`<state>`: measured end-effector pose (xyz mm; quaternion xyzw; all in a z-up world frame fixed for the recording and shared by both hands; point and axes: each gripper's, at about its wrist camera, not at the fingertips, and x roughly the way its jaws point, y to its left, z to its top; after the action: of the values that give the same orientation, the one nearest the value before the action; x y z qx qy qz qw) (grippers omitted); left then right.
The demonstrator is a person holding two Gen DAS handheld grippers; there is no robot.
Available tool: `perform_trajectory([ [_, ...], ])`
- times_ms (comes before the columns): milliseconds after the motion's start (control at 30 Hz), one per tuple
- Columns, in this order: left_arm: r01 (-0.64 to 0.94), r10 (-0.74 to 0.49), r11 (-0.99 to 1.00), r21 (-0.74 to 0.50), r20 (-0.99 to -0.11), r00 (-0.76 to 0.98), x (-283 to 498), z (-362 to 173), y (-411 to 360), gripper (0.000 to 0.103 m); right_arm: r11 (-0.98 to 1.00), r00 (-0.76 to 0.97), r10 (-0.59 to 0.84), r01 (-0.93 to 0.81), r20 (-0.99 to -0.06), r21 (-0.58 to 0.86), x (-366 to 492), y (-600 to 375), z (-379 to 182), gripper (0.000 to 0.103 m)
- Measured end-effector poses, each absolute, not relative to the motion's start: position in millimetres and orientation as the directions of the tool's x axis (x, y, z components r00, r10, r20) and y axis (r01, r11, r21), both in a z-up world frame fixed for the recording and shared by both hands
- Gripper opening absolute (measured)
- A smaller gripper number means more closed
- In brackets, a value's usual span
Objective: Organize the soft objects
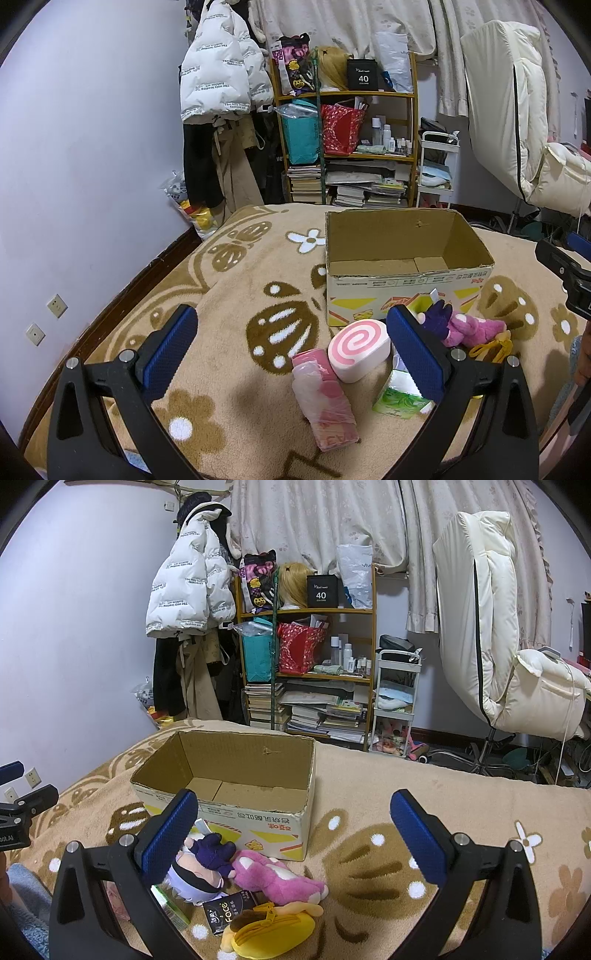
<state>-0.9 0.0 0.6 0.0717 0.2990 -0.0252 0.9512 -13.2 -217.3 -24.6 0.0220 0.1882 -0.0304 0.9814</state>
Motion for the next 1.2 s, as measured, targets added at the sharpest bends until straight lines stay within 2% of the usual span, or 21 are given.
perform_trajectory([
  [1200,0.09,-0.003,0.988,0.123,-0.573,0.819,1.6,-2.0,3.0,0.101,0.997,0.928,-0.051,0.068,-0.37,0.032,-12.9,-216.9,-25.2,0.103],
])
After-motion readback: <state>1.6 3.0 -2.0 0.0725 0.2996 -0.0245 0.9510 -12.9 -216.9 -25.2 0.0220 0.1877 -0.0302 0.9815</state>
